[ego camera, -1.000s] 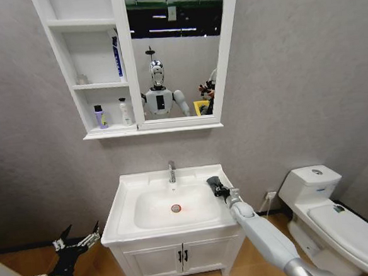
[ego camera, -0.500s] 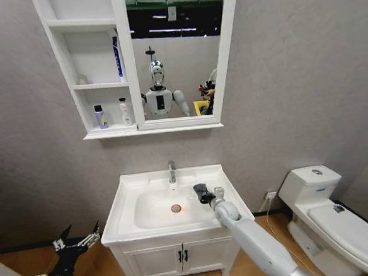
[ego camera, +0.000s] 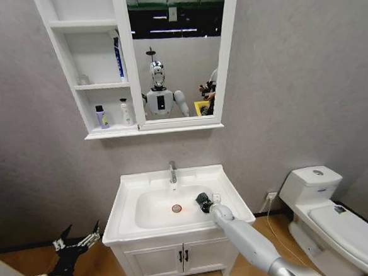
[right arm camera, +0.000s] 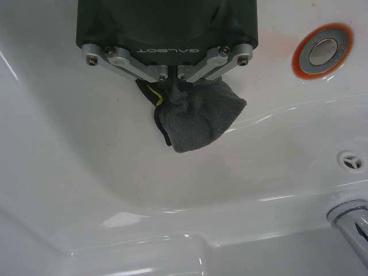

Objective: Move facial cleanser and shampoo from washbasin to cabinet, then wipe washbasin with towel.

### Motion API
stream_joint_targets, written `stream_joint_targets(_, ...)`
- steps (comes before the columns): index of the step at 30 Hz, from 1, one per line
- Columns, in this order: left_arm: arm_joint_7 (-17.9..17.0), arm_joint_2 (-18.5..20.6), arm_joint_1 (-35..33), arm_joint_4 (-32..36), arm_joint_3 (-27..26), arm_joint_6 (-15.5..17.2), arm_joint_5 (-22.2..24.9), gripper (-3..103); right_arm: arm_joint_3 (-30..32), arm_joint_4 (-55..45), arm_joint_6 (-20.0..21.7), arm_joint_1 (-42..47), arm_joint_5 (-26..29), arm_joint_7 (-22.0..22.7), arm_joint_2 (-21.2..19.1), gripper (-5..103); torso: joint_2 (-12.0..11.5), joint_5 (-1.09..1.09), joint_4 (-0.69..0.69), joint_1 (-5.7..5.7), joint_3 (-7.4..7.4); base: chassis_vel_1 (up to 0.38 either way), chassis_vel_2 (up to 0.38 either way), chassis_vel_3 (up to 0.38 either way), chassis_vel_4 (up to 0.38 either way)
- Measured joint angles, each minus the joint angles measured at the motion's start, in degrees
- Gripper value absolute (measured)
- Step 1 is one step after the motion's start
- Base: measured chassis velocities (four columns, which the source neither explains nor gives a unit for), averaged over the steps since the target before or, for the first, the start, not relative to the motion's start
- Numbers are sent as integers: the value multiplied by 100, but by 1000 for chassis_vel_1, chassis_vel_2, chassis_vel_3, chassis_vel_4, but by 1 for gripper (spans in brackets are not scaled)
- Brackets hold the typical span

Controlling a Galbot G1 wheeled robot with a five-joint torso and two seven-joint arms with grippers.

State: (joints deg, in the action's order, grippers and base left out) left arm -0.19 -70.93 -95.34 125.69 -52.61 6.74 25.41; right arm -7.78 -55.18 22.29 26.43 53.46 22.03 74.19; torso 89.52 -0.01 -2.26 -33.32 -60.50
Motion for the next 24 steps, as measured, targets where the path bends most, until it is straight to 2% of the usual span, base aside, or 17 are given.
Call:
stream_joint_targets(7,0,0,0,0,0,0,0,100,-38,631,72,-349,346,-39,486,3,-1,0,-4,-1,-2,0,0,0,0)
stream_joint_targets(14,0,0,0,0,0,0,0,100,-64,1084,101,-509,345,-83,1025,3,-1,0,-1,-2,-2,0,0,0,0)
stream_joint_targets(16,0,0,0,0,0,0,0,100,-79,1247,89,-555,292,-133,1317,3,-2,0,0,-2,-3,0,0,0,0)
stream_joint_targets(17,0,0,0,0,0,0,0,100,-79,1247,89,-555,292,-133,1317,3,-2,0,0,-2,-3,0,0,0,0)
stream_joint_targets(19,0,0,0,0,0,0,0,100,-47,1430,70,-644,223,-207,1684,3,-2,0,1,-2,-3,0,0,0,0)
stream_joint_targets(21,1,0,1,0,1,0,0,100,-12,1479,68,-680,214,-224,1776,3,-2,2,6,-2,-3,0,0,0,0)
stream_joint_targets(24,0,0,1,0,0,0,0,100,40,1502,80,-717,286,-229,1833,3,-2,0,1,-2,-2,0,0,0,0)
